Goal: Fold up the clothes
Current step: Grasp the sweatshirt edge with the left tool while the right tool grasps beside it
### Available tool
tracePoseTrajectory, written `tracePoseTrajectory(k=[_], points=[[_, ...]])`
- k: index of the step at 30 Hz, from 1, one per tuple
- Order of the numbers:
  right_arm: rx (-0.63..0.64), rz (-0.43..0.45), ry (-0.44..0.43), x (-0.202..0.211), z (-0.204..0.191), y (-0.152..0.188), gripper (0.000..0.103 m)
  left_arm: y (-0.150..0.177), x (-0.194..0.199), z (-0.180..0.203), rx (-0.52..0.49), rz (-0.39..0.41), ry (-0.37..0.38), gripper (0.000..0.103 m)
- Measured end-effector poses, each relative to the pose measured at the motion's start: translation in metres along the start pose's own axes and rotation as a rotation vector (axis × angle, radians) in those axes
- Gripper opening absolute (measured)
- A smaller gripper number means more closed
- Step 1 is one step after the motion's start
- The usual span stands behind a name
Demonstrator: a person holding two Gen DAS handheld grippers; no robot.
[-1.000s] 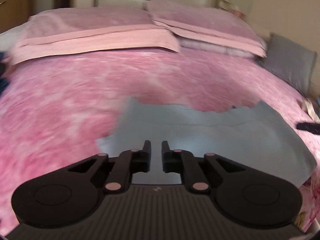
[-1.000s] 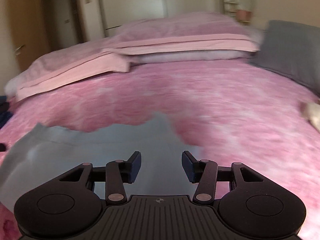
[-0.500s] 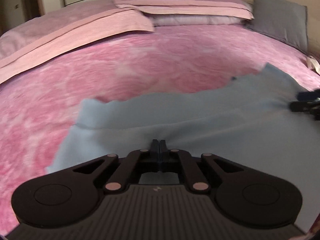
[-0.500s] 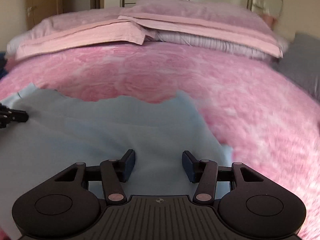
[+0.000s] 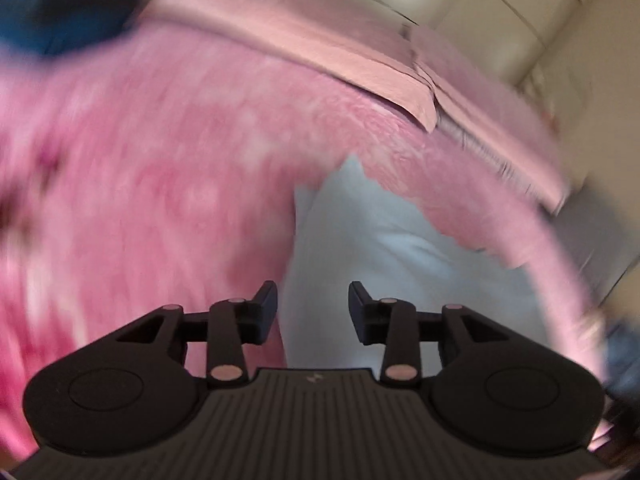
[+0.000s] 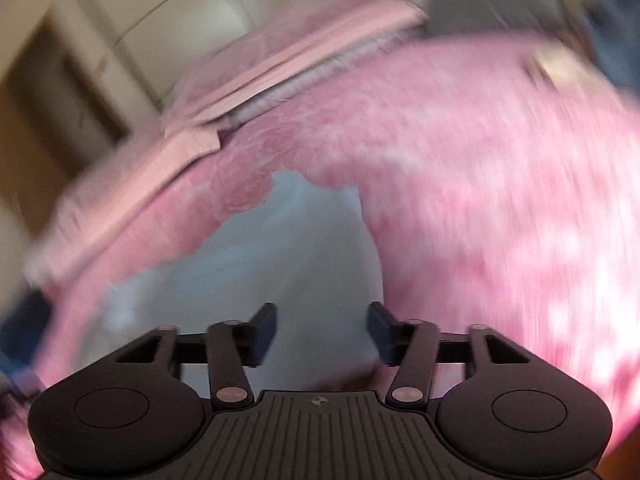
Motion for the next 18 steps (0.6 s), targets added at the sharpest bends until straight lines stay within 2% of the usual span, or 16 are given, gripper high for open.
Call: tracePoseTrajectory(k=[3,5,10,12,13,14,15,18], points=[[-0.202,-0.071,-0.058,0.006,0.012,0.02,0.059,0.024,0.0,-0.008,0.177,-0.015,0.081,0.036],[-0.284,-0.102,-0.089,0.0,0.013,0.024,0.059,0.033,-0.01,-0.01,0.256,-0.02,0.104,0.036],[-0.392,-0.072,-0.099,-0.024,0.017,0.012,0.059,0.034,-0.044,-0.019,0.354,0.013,0.08,0.038],[-0.403,-0.064,-0.085,-0.034,0.018,0.005,0.057,0.03,-0.049,-0.021,0.345,0.038,0.07,0.027],[-0.403,-0.06,-0.07,-0.038,0.019,0.003,0.048,0.028,-0.051,-0.021,0.315,0.044,0.058,0.021],[-0.386,-0.06,-0.036,-0.041,0.021,0.003,0.028,0.026,-0.052,-0.021,0.279,0.046,0.052,0.016],[-0.374,-0.057,-0.021,-0.041,0.024,0.005,0.023,0.024,-0.053,-0.022,0.26,0.044,0.053,0.013],[-0.393,-0.039,-0.042,-0.033,0.027,0.011,0.014,0.023,-0.047,-0.02,0.235,0.063,0.066,0.011]])
Point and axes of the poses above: each gripper's, at about its wrist camera, not at the fingertips, and x roughly against the way its jaws point, z to its right, y to its underside, the point moved 10 cm from there along -x, roughly the way its jaws point, and after that the axes turned 7 degrees about y, right-handed, at the moved point
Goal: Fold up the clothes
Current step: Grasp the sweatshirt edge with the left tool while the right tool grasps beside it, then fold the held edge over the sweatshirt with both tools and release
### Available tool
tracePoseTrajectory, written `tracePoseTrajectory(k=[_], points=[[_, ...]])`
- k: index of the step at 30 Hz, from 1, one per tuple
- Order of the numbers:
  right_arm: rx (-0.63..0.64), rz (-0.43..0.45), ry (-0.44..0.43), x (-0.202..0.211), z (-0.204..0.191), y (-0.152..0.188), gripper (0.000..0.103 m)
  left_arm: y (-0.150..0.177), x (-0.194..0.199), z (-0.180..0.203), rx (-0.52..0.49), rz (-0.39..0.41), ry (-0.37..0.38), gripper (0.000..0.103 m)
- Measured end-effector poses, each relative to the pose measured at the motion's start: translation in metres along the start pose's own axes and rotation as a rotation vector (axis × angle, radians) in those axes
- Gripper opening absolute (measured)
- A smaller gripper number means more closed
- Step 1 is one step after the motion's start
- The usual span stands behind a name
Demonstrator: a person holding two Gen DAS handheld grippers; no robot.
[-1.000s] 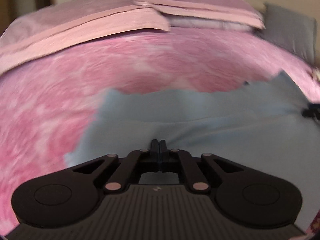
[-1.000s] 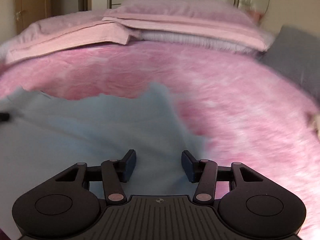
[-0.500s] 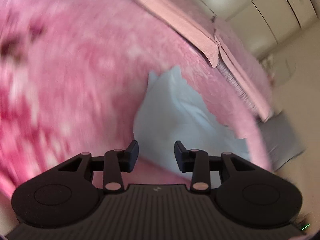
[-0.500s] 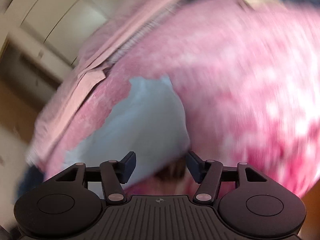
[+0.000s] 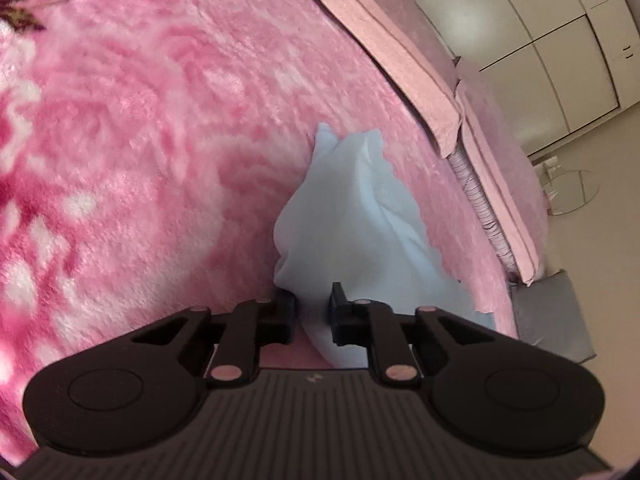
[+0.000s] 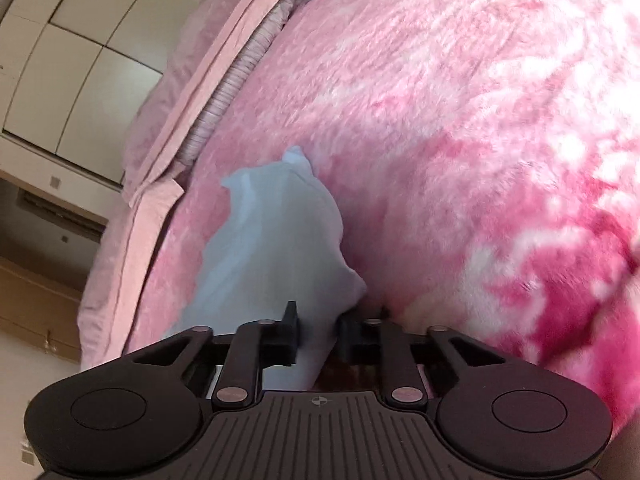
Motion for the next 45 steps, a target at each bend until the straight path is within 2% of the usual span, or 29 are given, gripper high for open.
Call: tracePoseTrajectory(k=[4,6,10,13,15,16,18,22,24,26,29,32,37,39,41,42,45], points=[[0.013,0.028,0.002,0.021,-0.002,0.008,0.013,0.002,0.026,0.01,-0.089,0.029,0.007,0.011],[0.024,0.024,0.005,0.037,0.0,0.014,0.013,0.005,0.041,0.012,-0.095,0.026,0.019,0.011],[0.057,-0.005,0.01,0.066,0.011,0.029,0.013,0.025,0.075,0.009,-0.11,-0.003,0.031,0.011],[0.138,-0.036,0.037,0.07,0.02,0.039,0.015,0.042,0.082,0.002,-0.178,-0.059,-0.01,0.013],[0.175,-0.061,0.062,0.068,0.026,0.041,0.03,0.044,0.084,-0.002,-0.216,-0.086,-0.039,0.015],[0.2,-0.058,0.075,0.072,0.026,0.039,0.032,0.04,0.088,0.0,-0.235,-0.089,-0.043,0.016],[0.269,-0.018,0.107,0.084,0.024,0.032,0.043,0.033,0.096,0.004,-0.274,-0.095,-0.049,0.024],[0.468,0.136,0.236,0.113,0.018,0.012,0.043,0.003,0.121,0.018,-0.452,-0.008,-0.176,0.021],[0.556,0.182,0.245,0.115,0.006,0.007,0.043,-0.012,0.125,0.031,-0.502,0.027,-0.185,0.02],[0.652,0.187,0.226,0.104,-0.015,0.005,0.043,-0.02,0.112,0.049,-0.562,0.011,-0.161,0.016],[0.827,0.147,0.202,0.067,-0.052,0.012,0.043,-0.012,0.068,0.084,-0.697,-0.075,-0.118,0.016],[0.971,0.09,0.163,0.03,-0.084,0.032,0.043,0.015,0.01,0.113,-0.801,-0.195,-0.065,0.014],[1.136,0.028,0.103,-0.031,-0.122,0.081,0.042,0.064,-0.077,0.131,-0.928,-0.323,-0.057,0.01],[1.166,0.018,0.14,-0.059,-0.121,0.086,0.042,0.07,-0.101,0.126,-0.933,-0.343,-0.073,0.009],[1.184,0.017,0.194,-0.085,-0.115,0.083,0.042,0.068,-0.116,0.119,-0.95,-0.328,-0.084,0.008],[1.171,0.028,0.189,-0.09,-0.112,0.077,0.042,0.064,-0.12,0.117,-0.963,-0.317,-0.087,0.004],[1.125,0.042,0.18,-0.098,-0.105,0.059,0.042,0.051,-0.128,0.114,-0.931,-0.319,-0.064,0.003]])
Point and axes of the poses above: each gripper's, at about its wrist camera, not at the fingertips, and x roughly against the way its jaws point, z to its right, y to its underside, the point moved 10 cm from there along -x, roughly the way its jaws point, and after that the axes turned 7 degrees about y, right-handed, at the moved point
